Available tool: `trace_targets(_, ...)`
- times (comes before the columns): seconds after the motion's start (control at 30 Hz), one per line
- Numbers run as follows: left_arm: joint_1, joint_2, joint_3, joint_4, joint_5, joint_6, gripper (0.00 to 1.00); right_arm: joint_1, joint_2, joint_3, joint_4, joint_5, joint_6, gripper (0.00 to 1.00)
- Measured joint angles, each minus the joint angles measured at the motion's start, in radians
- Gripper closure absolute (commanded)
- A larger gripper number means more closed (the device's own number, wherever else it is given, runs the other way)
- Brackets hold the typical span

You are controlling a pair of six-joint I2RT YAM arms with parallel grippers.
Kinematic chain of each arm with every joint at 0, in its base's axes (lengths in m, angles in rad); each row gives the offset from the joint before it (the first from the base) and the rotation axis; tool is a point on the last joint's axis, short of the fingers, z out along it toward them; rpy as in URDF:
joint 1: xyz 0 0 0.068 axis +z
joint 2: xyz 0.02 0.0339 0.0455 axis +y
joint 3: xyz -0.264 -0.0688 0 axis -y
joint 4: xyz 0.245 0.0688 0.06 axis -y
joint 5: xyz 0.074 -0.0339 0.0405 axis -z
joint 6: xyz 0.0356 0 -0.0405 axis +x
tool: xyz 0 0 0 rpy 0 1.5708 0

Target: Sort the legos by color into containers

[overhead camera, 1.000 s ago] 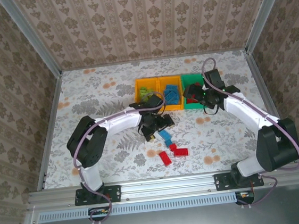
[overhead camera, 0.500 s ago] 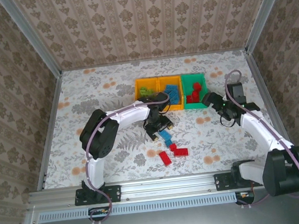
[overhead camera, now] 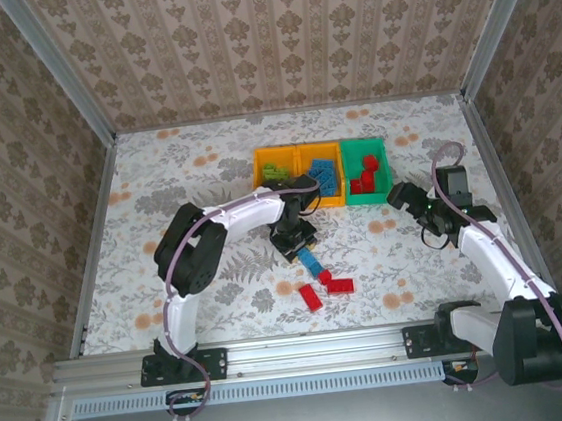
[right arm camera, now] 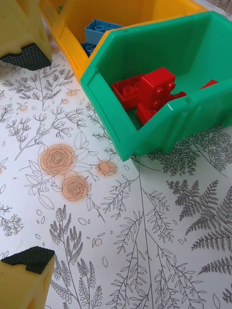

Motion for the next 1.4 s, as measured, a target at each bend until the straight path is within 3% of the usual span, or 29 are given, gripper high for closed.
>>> trace_targets(0.27, 0.01, -0.002, 0.006, -0.003, 0.0, 0.002, 0.66, 0.006, -0.042, -0.068, -0.002, -0.029, -0.033, 0.06)
trace_targets(0.67, 0.052, -0.002, 0.178, -0.006, -0.157, 0.118, 0.65, 0.087, -0.087, -0.127, -0.006, -0.051, -0.052, 0.08)
trace_targets(0.87, 0.051, -0.002, 0.356, -0.037, -0.212, 0.214, 0.65, 0.166, -0.087, -0.127, -0.007, -0.051, -0.053, 0.11)
trace_targets(1.1, 0.059, 0.009, 0.495, -0.066, -0.237, 0.341, 0.64, 0.326, -0.087, -0.127, -0.009, -0.052, -0.085, 0.13)
trace_targets(1.4, 0.12, 0.212, 0.734, -0.072, -0.172, 0.535, 0.64, 0.437, -0.091, -0.105, -0.076, -0.081, -0.263, 0.14)
